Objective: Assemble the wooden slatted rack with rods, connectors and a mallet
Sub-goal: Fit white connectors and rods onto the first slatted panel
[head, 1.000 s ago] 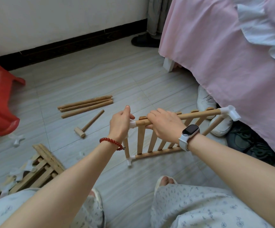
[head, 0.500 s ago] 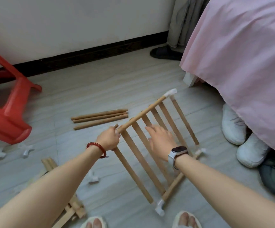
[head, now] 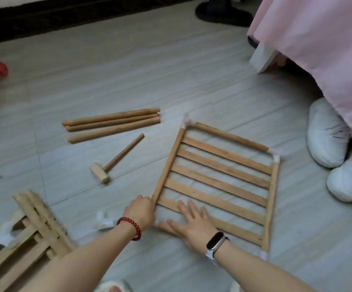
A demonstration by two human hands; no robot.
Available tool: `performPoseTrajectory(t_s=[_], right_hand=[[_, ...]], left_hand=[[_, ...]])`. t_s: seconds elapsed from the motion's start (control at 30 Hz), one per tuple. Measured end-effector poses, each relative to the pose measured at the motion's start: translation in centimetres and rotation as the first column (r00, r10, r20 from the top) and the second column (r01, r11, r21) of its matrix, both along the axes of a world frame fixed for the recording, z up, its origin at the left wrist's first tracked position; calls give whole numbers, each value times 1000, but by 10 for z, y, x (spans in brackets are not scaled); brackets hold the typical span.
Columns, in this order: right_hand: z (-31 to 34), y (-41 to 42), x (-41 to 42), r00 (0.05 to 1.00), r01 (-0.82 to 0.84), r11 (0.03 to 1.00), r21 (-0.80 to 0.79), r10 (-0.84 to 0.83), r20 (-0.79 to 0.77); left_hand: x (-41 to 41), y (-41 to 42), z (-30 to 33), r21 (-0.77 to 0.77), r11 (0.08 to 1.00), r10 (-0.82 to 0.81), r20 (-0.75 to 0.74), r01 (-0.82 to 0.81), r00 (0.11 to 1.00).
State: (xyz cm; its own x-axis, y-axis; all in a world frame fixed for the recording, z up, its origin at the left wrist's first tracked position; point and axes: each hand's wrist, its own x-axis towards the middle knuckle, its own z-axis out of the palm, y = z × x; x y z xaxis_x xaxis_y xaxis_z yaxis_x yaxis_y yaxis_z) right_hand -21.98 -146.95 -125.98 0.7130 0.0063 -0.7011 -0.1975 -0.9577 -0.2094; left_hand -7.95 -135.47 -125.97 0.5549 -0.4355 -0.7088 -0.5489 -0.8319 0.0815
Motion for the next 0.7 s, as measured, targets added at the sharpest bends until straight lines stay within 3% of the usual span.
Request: performPoseTrajectory(t_s=[0.1,0.17,0.23,0.3,0.33,0.4,0.47,0.57,0.7], right_hand=[[-8,-6,0,997,-81,996,27,81,12],[-6,-13,2,985,-173,984,44,172,31],[-1,-18,0,969,-246,969,6,246,10],[4,-17,-4,966,-257,966,-18,257,-14],[1,-14,-10,968,-250,968,-12,250,-4],[-3,-9,-16,964,-231,973,-8,230,133],[-1,-11,-18,961,-245,970,-10,244,132],[7,-13,-14,967,-253,967,-17,253,-19],[25,1,15,987,-118,992,-35,121,105]], left_hand=[[-2,12,-2,-150,986,-63,81,75,995],[0,28,-1,-301,949,-88,34,94,996],[-2,41,0,-395,883,-271,15,254,963],[-9,47,-1,-412,796,-462,59,443,885],[-15,47,2,-383,795,-493,45,471,869],[-24,43,5,-339,805,-501,48,486,864],[-27,39,12,-271,819,-521,17,505,853],[-22,41,27,-258,834,-514,-41,488,857],[10,74,43,-250,932,-275,-23,261,961]])
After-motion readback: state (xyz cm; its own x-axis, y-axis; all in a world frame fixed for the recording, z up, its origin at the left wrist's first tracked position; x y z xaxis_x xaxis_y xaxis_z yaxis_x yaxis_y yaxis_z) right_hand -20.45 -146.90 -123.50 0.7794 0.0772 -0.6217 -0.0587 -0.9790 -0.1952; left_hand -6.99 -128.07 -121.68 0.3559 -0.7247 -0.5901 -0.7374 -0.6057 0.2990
